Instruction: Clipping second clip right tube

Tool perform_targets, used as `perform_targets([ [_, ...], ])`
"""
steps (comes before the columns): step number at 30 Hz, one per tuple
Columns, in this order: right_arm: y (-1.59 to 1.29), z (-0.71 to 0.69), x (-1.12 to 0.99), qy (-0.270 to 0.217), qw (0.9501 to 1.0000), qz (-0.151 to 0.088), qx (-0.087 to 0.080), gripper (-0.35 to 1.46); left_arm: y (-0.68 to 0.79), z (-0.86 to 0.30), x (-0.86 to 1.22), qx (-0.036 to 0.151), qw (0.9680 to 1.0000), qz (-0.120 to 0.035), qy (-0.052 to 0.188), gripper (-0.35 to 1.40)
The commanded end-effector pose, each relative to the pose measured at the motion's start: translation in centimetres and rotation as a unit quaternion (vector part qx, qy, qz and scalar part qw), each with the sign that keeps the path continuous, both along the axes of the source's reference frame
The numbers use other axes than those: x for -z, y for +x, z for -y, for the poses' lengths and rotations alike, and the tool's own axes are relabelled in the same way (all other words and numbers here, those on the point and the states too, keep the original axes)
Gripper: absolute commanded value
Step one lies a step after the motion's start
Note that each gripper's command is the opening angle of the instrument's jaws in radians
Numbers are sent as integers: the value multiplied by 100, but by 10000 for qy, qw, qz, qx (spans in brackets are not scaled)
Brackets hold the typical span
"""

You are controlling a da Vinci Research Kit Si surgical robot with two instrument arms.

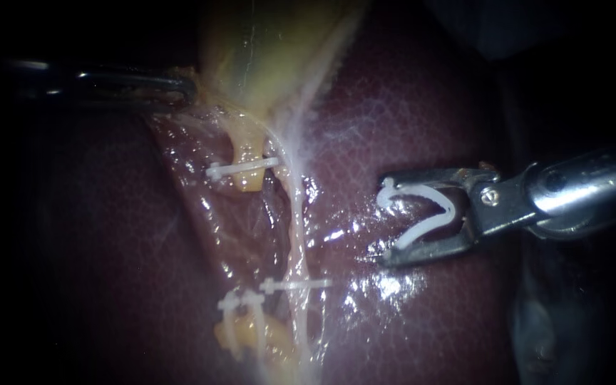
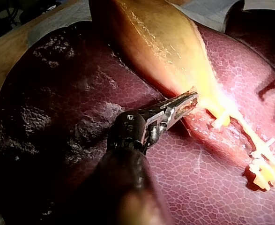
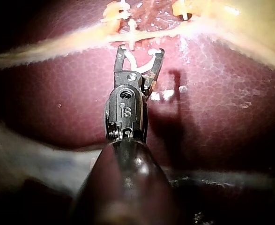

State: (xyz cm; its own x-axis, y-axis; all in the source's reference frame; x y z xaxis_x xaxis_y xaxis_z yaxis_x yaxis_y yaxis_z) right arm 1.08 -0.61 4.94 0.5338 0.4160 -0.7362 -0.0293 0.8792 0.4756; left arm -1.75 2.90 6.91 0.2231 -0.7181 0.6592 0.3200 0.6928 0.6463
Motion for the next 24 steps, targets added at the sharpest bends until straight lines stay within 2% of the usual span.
perform_targets([
  [1, 1, 2, -2, 127, 9999, -21, -75, 49, 0, 0, 0, -1, 10000, -4, -2, -35],
  [7, 10, 9, -11, 795, 9964, -133, -273, 46, -1, 0, 1, 2, 10000, -6, -2, -35],
  [13, 24, 22, -32, 1479, 9878, -85, -471, 46, -2, 2, 3, 12, 10000, -13, -2, -35],
  [24, 41, 38, -80, 2257, 9721, -53, -630, 46, -4, 3, 4, 18, 10000, -18, -4, -35],
])
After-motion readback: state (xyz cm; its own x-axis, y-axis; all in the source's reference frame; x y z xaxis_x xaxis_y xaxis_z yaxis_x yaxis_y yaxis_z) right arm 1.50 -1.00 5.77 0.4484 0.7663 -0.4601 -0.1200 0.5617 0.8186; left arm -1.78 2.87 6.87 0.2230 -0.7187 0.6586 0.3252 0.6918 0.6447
